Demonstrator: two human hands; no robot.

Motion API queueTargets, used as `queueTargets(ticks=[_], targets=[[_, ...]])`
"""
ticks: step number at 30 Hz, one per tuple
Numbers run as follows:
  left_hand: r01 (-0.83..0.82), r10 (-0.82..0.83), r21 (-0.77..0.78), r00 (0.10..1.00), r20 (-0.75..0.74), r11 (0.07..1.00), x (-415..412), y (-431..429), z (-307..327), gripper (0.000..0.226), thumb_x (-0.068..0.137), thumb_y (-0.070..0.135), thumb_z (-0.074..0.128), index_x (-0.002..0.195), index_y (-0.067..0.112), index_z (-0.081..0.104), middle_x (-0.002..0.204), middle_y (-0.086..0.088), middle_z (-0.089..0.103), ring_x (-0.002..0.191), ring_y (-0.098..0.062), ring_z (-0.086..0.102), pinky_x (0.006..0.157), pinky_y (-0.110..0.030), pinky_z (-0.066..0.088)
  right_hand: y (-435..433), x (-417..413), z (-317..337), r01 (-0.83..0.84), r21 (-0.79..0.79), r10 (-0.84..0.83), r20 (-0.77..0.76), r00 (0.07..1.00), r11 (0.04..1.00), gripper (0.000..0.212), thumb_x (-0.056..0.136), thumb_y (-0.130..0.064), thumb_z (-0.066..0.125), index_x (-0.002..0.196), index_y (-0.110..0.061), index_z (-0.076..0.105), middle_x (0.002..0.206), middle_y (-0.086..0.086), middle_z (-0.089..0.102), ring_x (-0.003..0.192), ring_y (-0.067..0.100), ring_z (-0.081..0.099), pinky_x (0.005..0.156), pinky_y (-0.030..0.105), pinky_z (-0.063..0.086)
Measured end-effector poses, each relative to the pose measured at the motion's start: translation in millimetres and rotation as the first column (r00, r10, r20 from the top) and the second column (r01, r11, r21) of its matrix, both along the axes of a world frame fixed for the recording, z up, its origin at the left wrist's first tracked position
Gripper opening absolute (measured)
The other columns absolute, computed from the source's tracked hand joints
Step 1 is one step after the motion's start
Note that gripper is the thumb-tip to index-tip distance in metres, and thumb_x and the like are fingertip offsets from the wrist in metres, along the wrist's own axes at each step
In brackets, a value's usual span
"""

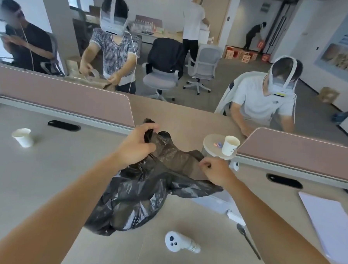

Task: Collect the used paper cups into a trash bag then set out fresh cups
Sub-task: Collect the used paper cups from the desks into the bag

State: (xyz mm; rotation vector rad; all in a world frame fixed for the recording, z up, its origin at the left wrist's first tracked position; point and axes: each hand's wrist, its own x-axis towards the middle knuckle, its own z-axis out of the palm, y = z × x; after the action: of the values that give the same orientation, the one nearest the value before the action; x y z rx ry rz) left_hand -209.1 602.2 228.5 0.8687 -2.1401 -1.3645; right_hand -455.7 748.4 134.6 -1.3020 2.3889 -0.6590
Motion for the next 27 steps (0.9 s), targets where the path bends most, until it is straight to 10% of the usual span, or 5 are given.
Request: queueTargets(ticks=[7,12,18,23,27], targets=[[0.092,-0.089,-0.061,0.995,0.049,0.994,-57,-11,11,0.061,0.085,-0.008,0.054,0.14,0.017,0.049,0.137,0.006,0.054,0.111,-0.009,0.056,0.072,-0.001,0.041,-34,-88,5,0.279,-0.154,-0.287,-0.027,0.958,0.948,0.028,0.094,-0.02,0.056,0.119,-0.01,0.062,0.119,0.006,0.061,0.104,0.026,0.059,0.081,0.026,0.039],[0.125,-0.114,-0.075,0.983,0.141,0.989,-103,-18,1,0.057,0.086,-0.006,0.054,0.137,0.021,0.051,0.135,0.007,0.054,0.092,-0.009,0.058,0.065,-0.01,0.044,-62,-152,-22,0.424,0.013,-0.42,-0.119,0.9,0.906,0.043,0.093,-0.035,0.055,0.129,-0.012,0.053,0.132,0.012,0.049,0.105,0.035,0.061,0.084,0.044,0.053],[0.1,-0.085,-0.076,0.98,0.178,0.992,-146,-38,-9,0.06,0.085,-0.007,0.054,0.134,0.028,0.055,0.137,0.011,0.056,0.131,-0.008,0.047,0.112,-0.03,0.037,-78,-196,-51,0.512,0.202,-0.47,-0.223,0.854,0.835,0.031,0.097,-0.028,0.053,0.121,-0.01,0.058,0.12,0.012,0.061,0.109,0.034,0.062,0.081,0.037,0.047],[0.144,-0.131,-0.046,0.968,0.216,0.989,-165,-41,-13,0.062,0.084,-0.008,0.051,0.135,0.026,0.057,0.139,0.013,0.056,0.129,-0.003,0.048,0.101,-0.012,0.035,-87,-189,-49,0.462,0.075,-0.431,-0.255,0.866,0.884,0.032,0.097,-0.036,0.05,0.115,-0.012,0.061,0.102,0.012,0.066,0.097,0.036,0.062,0.076,0.036,0.048],[0.079,-0.066,-0.057,0.978,0.2,0.995,-164,-44,-16,0.063,0.084,-0.005,0.052,0.138,0.027,0.054,0.137,0.007,0.056,0.11,-0.011,0.062,0.076,-0.001,0.043,-93,-151,-17,0.308,-0.184,-0.335,-0.138,0.932,0.933,0.016,0.085,-0.017,0.05,0.072,-0.008,0.053,0.057,0.002,0.042,0.062,0.029,0.05,0.049,0.029,0.028]])
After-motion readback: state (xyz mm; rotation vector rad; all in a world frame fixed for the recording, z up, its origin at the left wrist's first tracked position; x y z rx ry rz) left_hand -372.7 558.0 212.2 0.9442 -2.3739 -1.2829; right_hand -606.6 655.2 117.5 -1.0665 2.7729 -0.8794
